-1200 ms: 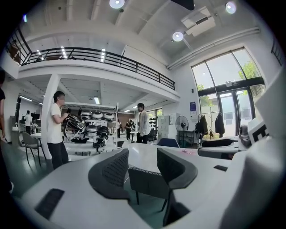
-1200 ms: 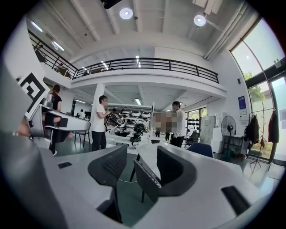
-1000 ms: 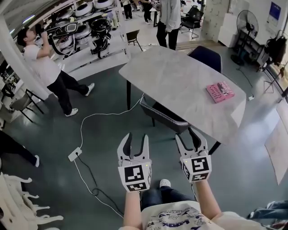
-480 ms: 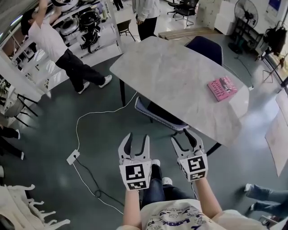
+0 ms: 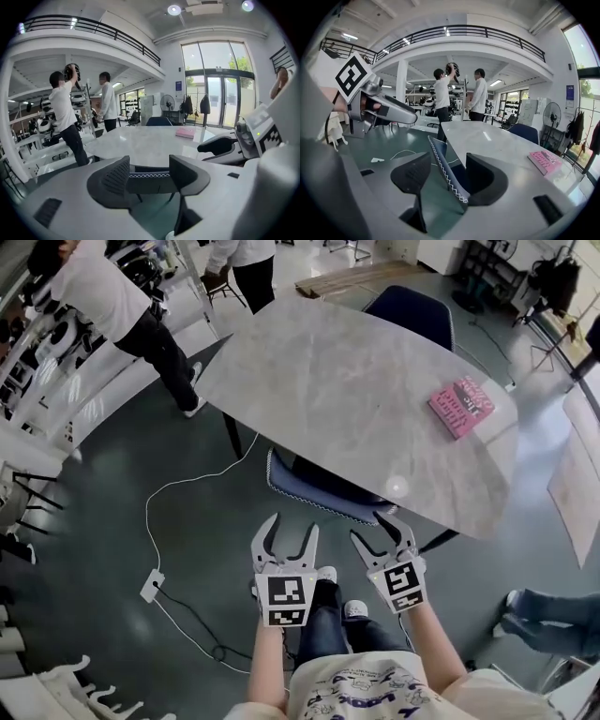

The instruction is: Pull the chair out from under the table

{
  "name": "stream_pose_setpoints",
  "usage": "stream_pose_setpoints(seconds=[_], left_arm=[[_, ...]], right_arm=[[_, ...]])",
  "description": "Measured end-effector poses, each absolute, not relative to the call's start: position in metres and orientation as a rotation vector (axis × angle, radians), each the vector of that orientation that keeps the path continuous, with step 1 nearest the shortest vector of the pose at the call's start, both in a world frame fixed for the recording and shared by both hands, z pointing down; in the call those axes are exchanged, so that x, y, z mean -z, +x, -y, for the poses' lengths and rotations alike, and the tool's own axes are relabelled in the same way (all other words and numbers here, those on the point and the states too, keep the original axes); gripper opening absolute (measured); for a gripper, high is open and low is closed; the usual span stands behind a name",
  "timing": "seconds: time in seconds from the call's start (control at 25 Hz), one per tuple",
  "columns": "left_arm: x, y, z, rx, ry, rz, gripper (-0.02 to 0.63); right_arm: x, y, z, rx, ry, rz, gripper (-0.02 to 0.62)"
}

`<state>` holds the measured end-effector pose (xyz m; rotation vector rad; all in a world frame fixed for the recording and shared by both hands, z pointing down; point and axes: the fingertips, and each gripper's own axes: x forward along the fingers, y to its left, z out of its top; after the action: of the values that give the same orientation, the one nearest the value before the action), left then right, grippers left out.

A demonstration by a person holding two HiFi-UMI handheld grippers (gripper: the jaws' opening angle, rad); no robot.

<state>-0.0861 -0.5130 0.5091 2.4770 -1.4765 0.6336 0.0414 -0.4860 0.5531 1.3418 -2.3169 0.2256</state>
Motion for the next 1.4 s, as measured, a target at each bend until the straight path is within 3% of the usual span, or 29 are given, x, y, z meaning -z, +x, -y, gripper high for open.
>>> stream_pose_setpoints(seconds=[0.44,1.2,1.4], left_arm=[[-0.582,-0.061,0.554,-1.000,2.662,1.154,0.276],[-0.660,-0.030,0.576,-1.727,2.883,0.448,0.296],[-0.660,-0.030,0.579,-1.791,2.955,0.389,0.221]], right_arm=[[-0.624,0.055,0.509,-0.307,1.289,2.162,0.242],[-0.674,0.066,0.522,-0.320,1.192,2.070,0.241],[-0.676,0.068,0.526,-0.280,1.169,2.076,0.198]])
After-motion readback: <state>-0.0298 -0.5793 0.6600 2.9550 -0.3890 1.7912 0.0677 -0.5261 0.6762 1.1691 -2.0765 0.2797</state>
